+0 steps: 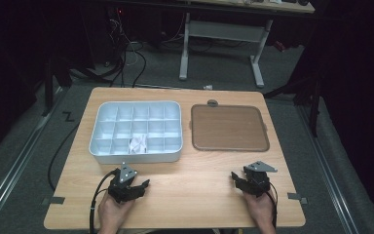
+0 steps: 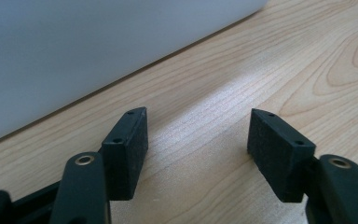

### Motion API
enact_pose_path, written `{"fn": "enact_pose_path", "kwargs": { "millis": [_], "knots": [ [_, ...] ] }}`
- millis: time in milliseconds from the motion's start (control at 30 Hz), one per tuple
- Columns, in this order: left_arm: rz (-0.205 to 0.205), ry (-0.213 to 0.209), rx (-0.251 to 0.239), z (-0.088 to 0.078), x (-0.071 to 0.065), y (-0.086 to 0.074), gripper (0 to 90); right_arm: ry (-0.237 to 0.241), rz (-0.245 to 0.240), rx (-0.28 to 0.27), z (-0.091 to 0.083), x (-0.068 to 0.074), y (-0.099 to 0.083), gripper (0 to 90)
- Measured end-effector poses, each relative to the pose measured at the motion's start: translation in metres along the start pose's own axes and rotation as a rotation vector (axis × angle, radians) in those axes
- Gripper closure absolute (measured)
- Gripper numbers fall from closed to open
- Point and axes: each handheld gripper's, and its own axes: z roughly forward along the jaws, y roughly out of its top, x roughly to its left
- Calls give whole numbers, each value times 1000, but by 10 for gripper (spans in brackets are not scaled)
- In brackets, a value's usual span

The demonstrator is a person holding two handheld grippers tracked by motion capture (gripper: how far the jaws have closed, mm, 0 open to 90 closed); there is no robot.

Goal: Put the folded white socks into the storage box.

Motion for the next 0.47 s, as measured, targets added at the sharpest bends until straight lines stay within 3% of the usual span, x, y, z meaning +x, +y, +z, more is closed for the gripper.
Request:
{"fn": "enact_pose_path", "kwargs": {
  "millis": [467],
  "knots": [
    [-1, 6, -1, 0, 0, 0, 378, 0, 0, 0, 0, 0, 0, 433]
  ]
}}
